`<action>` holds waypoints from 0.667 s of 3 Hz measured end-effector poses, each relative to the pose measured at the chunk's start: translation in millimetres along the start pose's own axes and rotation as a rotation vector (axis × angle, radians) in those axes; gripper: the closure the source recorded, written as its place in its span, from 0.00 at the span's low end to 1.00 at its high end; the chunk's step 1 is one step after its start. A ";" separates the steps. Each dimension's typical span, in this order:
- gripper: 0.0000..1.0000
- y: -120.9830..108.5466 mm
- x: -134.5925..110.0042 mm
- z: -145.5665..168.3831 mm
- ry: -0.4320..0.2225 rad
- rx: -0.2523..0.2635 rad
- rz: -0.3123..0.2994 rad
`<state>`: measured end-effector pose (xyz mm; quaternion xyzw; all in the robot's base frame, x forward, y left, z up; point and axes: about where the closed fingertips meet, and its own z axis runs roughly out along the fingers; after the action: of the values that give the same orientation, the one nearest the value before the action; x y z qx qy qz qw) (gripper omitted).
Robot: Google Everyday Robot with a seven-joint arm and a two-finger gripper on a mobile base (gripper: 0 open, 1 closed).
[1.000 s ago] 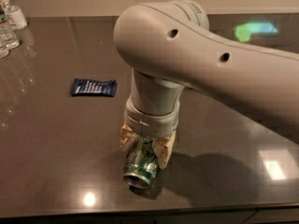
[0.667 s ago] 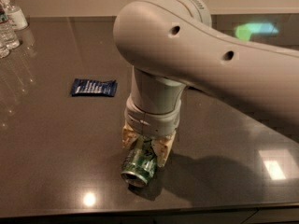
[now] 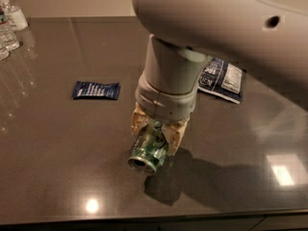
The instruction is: Pick green can
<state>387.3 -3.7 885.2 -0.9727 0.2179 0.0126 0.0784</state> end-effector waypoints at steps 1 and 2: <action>1.00 -7.8 16.4 -34.2 0.017 0.049 0.036; 1.00 -16.3 29.4 -70.7 0.050 0.105 0.058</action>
Offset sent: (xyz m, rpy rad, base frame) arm 0.0500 -0.0196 0.1087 0.1036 -0.1105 -0.1089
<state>420.1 -12.7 955.8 -0.9605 0.2484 -0.0209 0.1236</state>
